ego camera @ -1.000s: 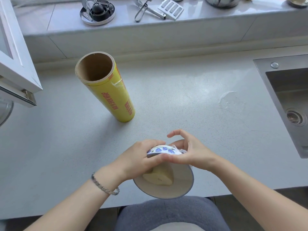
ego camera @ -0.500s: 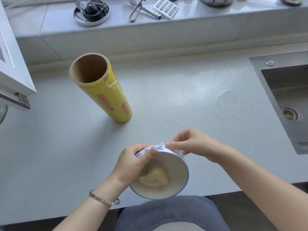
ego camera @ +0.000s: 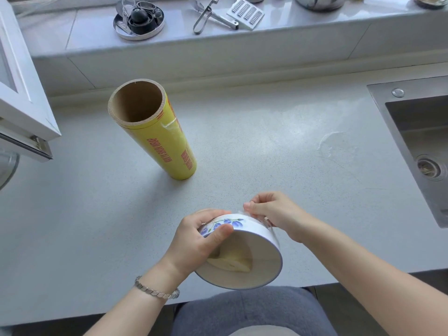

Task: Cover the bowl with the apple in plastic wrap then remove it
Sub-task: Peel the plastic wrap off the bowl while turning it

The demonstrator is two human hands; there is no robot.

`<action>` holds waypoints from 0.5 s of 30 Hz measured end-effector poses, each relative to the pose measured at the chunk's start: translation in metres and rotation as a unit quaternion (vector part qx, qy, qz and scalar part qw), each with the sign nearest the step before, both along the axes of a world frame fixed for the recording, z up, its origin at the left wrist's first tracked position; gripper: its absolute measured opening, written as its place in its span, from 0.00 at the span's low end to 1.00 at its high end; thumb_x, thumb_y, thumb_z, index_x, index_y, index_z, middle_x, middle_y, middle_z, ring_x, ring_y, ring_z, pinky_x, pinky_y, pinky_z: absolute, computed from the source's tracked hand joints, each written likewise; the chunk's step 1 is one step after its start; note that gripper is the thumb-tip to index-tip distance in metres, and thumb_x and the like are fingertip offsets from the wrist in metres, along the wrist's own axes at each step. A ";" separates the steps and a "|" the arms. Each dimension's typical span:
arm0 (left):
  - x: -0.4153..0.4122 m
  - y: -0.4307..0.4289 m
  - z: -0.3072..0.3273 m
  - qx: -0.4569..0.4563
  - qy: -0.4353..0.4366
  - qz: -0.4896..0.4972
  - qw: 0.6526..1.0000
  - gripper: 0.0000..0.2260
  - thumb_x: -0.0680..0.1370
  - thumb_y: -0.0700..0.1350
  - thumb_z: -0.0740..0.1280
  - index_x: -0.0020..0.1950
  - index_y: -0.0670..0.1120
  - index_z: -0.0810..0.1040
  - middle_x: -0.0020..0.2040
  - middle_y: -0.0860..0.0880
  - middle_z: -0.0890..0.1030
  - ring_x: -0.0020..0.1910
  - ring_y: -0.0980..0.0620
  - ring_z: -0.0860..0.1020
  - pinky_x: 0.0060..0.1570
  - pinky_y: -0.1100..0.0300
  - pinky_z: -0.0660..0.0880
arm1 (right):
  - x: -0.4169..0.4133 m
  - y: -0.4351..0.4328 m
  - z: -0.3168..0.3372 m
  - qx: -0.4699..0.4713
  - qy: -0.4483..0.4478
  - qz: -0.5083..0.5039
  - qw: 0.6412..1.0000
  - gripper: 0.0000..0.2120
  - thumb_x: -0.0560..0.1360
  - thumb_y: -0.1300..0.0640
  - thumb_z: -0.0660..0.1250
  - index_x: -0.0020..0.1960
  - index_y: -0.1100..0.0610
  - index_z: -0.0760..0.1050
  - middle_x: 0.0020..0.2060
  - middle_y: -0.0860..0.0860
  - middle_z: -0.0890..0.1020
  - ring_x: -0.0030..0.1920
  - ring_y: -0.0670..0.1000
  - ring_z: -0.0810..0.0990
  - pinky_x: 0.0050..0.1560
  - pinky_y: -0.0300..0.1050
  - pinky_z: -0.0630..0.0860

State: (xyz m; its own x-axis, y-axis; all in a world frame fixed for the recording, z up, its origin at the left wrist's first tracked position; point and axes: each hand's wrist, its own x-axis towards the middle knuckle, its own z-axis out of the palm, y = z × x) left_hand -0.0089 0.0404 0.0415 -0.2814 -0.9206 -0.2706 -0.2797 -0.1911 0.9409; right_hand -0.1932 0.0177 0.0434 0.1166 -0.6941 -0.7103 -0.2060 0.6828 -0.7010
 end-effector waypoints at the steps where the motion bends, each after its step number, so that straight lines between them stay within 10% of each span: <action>1: 0.000 0.000 0.001 0.001 0.006 0.005 1.000 0.24 0.57 0.76 0.65 0.41 0.60 0.80 0.41 0.64 0.83 0.42 0.64 0.79 0.42 0.73 0.73 | 0.002 0.001 -0.001 -0.001 0.000 0.007 1.000 0.12 0.73 0.57 0.68 0.32 0.56 0.72 0.21 0.46 0.73 0.21 0.42 0.67 0.24 0.32 0.63; 10: 0.000 0.000 0.001 0.019 0.030 0.024 0.999 0.16 0.58 0.68 0.69 0.37 0.61 0.83 0.40 0.61 0.84 0.42 0.62 0.80 0.43 0.68 0.75 | 0.000 0.013 -0.010 0.044 0.011 0.024 0.999 0.01 0.72 0.60 0.69 0.43 0.57 0.79 0.34 0.48 0.80 0.27 0.39 0.76 0.26 0.29 0.70; 15: 0.001 -0.005 0.003 0.022 0.042 0.051 0.998 0.12 0.61 0.60 0.66 0.39 0.58 0.82 0.37 0.62 0.84 0.39 0.64 0.80 0.42 0.71 0.74 | -0.023 0.015 0.017 -0.223 -0.018 -0.065 0.973 0.08 0.75 0.57 0.65 0.43 0.48 0.82 0.39 0.39 0.85 0.44 0.35 0.81 0.51 0.32 0.72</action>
